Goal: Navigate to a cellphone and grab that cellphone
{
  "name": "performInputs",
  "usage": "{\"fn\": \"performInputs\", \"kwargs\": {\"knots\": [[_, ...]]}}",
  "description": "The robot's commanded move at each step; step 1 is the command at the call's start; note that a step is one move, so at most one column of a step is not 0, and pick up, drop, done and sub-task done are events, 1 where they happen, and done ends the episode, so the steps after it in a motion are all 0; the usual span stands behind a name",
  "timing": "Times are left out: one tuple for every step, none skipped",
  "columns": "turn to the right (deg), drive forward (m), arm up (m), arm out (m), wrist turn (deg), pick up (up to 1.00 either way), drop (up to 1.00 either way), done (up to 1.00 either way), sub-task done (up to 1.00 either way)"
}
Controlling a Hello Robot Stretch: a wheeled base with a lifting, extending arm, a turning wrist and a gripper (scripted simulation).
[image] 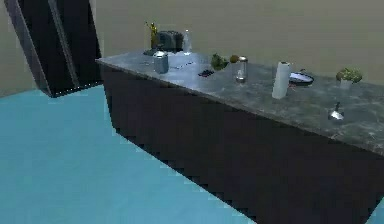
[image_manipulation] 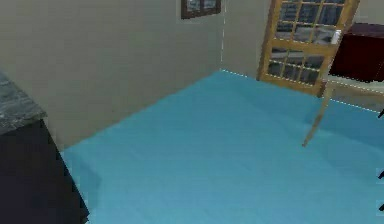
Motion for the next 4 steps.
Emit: {"fn": "performInputs", "kwargs": {"knots": [[0.0,0.5,0.0,0.0,0.0,0.0,0.0,0.0,0.0],[-45.0,0.0,0.0,0.0,0.0,0.0,0.0,0.0,0.0],[-36.0,0.0,0.0,0.0,0.0,0.0,0.0,0.0,0.0],[-3.0,0.0,0.0,0.0,0.0,0.0,0.0,0.0,0.0]]}}
